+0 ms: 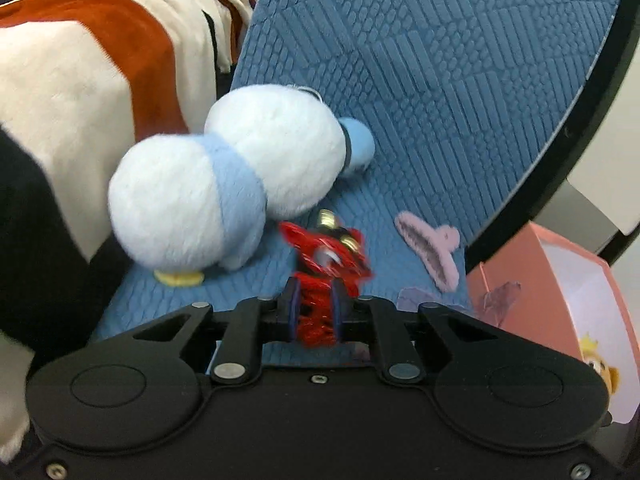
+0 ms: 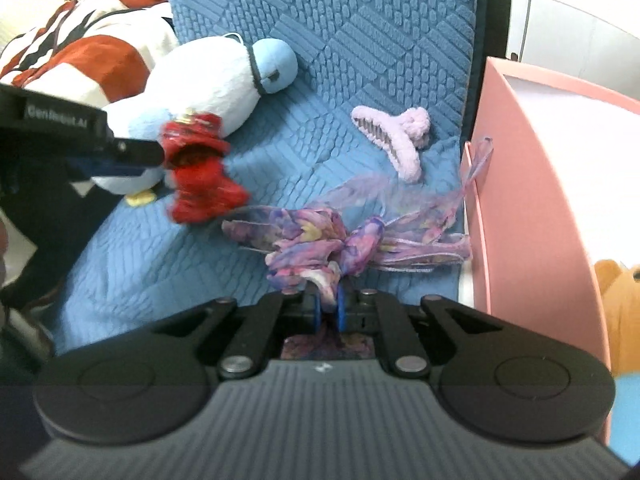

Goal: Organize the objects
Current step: 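Lift the purple ribbon bow with the right tool while the left tool lifts the red lion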

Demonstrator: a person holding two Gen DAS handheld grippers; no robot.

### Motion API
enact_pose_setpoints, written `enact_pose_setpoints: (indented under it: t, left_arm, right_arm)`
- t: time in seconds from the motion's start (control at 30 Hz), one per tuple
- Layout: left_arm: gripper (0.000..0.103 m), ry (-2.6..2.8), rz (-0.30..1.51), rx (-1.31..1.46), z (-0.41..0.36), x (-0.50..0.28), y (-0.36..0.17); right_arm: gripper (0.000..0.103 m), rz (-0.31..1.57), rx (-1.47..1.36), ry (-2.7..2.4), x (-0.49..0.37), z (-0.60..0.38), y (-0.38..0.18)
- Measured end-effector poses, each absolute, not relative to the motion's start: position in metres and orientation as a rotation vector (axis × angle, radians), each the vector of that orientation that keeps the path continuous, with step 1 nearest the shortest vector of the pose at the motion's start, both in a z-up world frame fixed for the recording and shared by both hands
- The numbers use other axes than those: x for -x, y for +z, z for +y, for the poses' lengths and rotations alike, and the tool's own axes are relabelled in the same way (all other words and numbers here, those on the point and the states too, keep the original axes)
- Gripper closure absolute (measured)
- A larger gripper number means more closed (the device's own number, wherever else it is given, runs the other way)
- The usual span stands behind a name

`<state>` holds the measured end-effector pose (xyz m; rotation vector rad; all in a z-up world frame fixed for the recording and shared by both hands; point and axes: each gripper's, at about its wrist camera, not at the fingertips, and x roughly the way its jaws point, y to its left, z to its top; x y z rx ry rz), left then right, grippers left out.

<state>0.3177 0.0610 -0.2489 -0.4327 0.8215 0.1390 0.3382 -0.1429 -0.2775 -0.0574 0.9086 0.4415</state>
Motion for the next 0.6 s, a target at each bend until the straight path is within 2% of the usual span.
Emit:
enact_pose_setpoints:
  t: [0.2,0.3,0.4,0.43,0.5,0.57,0.6]
  left_arm:
    - [0.084,0.149,0.855,0.489,0.065,-0.312,-0.260]
    - [0.070,0.150,0.878,0.506,0.066,-0.319,-0.267]
    - [0.060,0.138,0.868,0.491,0.063,-0.324,-0.266]
    - [0.053,0.134,0.864,0.480,0.061,-0.324,-0.266]
    - [0.049,0.118,0.868,0.465,0.058,-0.327,-0.266]
    - [0.046,0.110,0.878,0.451,0.054,-0.330,-0.268]
    - [0.043,0.108,0.884,0.445,0.052,-0.333,-0.270]
  right_arm:
    - [0.092,0.935,0.089,0.427,-0.308,-0.143,-0.280]
    - [0.091,0.973,0.083,0.417,-0.299,-0.145,-0.285]
    - [0.086,0.989,0.072,0.411,-0.295,-0.146,-0.287]
    - [0.081,0.984,0.071,0.412,-0.296,-0.146,-0.286]
    - [0.074,0.970,0.078,0.416,-0.296,-0.146,-0.283]
    - [0.060,0.956,0.075,0.436,-0.296,-0.146,-0.281]
    - [0.047,0.949,0.066,0.448,-0.297,-0.146,-0.280]
